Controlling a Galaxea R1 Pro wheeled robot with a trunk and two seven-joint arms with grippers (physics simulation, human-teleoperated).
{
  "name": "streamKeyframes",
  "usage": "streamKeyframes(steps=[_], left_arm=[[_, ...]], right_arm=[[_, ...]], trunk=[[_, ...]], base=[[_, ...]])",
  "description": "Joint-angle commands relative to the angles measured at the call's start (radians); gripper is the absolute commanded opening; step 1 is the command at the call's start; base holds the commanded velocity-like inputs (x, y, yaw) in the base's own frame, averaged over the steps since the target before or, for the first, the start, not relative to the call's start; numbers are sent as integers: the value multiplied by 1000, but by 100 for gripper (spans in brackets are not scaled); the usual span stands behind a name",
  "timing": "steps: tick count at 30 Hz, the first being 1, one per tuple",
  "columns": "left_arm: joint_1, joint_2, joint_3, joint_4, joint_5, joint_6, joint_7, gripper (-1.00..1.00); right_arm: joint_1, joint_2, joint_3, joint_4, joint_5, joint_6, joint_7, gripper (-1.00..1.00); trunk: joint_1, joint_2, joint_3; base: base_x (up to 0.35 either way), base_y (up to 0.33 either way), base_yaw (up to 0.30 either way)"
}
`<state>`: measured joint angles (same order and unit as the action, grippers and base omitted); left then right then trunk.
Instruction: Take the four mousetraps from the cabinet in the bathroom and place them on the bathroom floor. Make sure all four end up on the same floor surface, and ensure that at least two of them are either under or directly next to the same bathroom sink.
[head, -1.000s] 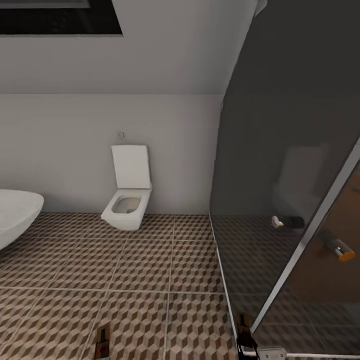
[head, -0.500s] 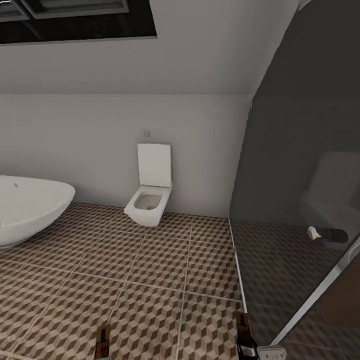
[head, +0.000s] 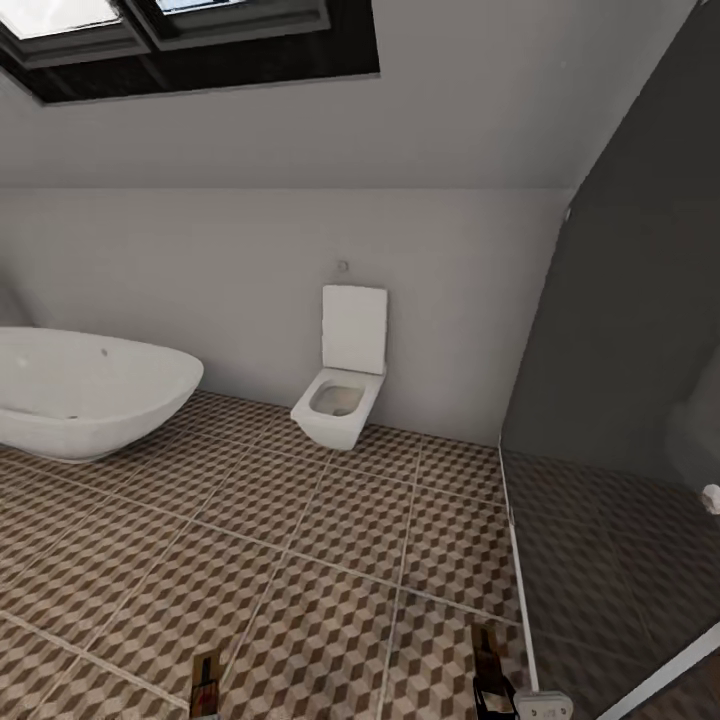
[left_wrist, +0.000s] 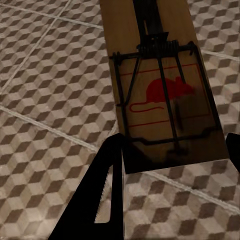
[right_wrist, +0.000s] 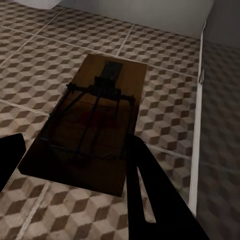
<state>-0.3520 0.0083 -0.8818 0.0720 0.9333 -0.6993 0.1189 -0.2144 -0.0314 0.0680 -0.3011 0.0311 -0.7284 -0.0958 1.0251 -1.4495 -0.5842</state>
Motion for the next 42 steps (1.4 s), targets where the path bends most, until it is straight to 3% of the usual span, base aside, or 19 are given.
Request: streamKeyframes(steps=[1,42], left_arm=[[-1,-1,-6,2,-8,-2,12,-100],[-1,-6,-6,2,-8,-2,12,-100]], right_arm=[[0,-1,7,0,3,-2,-10,-100],[0,-1,7,0,3,-2,-10,-100]], trunk=[[0,0,-1],[0,0,-1]], base=[[0,0,287],[0,0,287]])
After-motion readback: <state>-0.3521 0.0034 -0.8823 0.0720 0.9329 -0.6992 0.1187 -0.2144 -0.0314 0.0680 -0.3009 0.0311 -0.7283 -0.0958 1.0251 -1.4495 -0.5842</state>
